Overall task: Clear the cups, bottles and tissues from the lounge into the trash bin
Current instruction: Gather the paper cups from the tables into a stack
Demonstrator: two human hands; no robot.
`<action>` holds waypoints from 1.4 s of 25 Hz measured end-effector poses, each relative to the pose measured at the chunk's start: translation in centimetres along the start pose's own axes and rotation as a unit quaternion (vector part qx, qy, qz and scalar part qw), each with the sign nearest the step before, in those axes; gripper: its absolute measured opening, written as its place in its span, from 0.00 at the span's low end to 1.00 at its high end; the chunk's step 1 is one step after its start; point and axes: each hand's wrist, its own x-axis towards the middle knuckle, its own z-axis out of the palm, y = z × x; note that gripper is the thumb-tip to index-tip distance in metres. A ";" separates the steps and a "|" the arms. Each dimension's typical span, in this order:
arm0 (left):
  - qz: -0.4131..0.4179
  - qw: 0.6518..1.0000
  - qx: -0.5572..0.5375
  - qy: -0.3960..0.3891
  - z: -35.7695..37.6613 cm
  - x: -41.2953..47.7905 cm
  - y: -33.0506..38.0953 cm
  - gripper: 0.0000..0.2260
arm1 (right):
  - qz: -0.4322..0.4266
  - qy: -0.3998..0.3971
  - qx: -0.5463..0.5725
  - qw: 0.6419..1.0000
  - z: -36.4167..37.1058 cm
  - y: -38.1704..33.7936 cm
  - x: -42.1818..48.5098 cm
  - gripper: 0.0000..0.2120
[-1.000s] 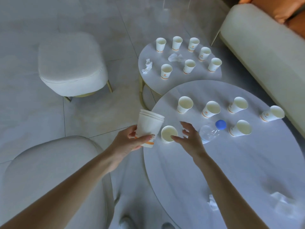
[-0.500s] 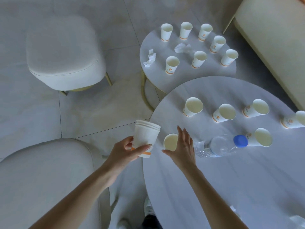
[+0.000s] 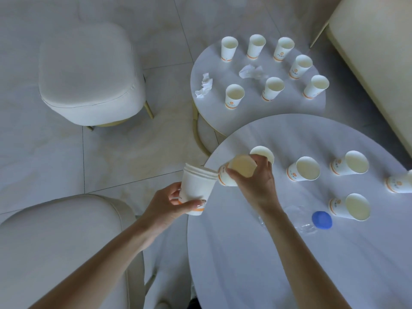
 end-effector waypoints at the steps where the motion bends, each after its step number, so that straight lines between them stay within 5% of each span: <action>1: 0.009 1.000 0.004 -0.004 -0.1 -0.1 0.8 0.21 | -0.005 0.003 0.029 1.000 -1.4 -1.8 0.3 0.30; 4: 0.039 0.999 0.024 -0.015 -0.2 -0.8 3.6 0.31 | -0.011 -0.044 0.133 0.990 -4.8 -6.5 0.4 0.31; 10: 0.101 0.992 0.056 -0.047 1.2 -0.4 8.5 0.27 | -0.042 -0.126 0.120 0.984 -7.5 -10.5 0.0 0.35; 17: 0.111 0.984 0.085 -0.111 3.9 2.0 12.2 0.27 | -0.019 -0.126 0.125 0.984 -8.7 -9.8 1.6 0.37; 30: 0.042 0.953 0.148 -0.259 5.3 13.1 19.9 0.15 | 0.122 -0.030 0.223 0.967 -8.8 -9.5 10.3 0.35; 35: 0.021 0.944 0.177 -0.278 4.0 17.3 22.9 0.13 | 0.179 0.130 0.296 0.929 -9.2 -8.4 12.9 0.20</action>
